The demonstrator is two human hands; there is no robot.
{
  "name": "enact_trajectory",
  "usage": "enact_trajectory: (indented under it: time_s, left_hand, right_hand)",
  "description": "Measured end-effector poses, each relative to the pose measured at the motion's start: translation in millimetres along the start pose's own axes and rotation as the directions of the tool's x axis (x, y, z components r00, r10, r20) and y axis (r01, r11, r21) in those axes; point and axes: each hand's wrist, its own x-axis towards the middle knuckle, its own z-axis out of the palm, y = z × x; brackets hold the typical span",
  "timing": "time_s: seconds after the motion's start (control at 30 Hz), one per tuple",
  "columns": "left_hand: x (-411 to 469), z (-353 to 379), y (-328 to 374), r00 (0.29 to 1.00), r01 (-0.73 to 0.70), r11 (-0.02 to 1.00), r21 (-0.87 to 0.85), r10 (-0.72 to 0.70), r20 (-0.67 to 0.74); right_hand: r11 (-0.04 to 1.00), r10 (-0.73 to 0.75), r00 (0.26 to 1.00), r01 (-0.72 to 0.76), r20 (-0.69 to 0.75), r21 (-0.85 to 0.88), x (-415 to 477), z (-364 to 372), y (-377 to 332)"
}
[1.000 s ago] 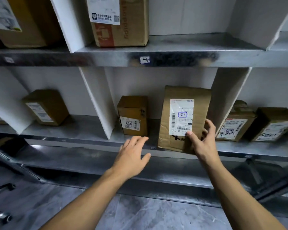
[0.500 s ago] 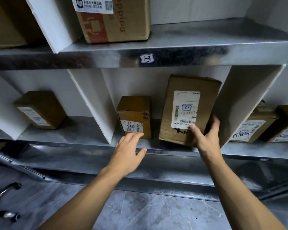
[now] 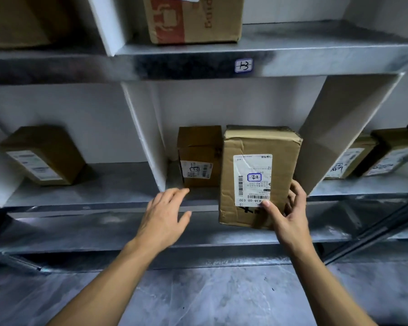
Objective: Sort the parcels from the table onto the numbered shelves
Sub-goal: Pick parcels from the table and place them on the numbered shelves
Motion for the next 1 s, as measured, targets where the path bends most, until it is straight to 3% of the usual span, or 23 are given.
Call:
enact_trajectory:
  time_s: [0.3, 0.57, 0.8, 1.0]
  left_hand:
    - [-69.9, -55.4, -119.1, 1.000, -0.023, 1.000, 0.001, 0.023, 0.004]
    - [-111.7, -89.4, -210.8, 0.998, 0.048, 0.995, 0.085, -0.052, 0.046]
    - [-100.7, -111.6, -260.3, 0.989, 0.148, 0.985, 0.086, -0.149, 0.007]
    - [-62.8, -126.2, -286.0, 0.985, 0.172, 0.983, 0.070, -0.171, -0.029]
  right_hand:
    - [0.997, -0.013, 1.000, 0.015, -0.026, 0.081, -95.9, 126.1, -15.8]
    - [0.996, 0.007, 0.997, -0.015, 0.083, 0.091, -143.1, 236.0, -24.8]
    - [0.996, -0.029, 0.983, 0.014, 0.183, 0.085, -103.3, 311.3, -43.8]
    - [0.998, -0.060, 0.982, 0.052, 0.177, 0.046, -31.7, 354.9, -35.9]
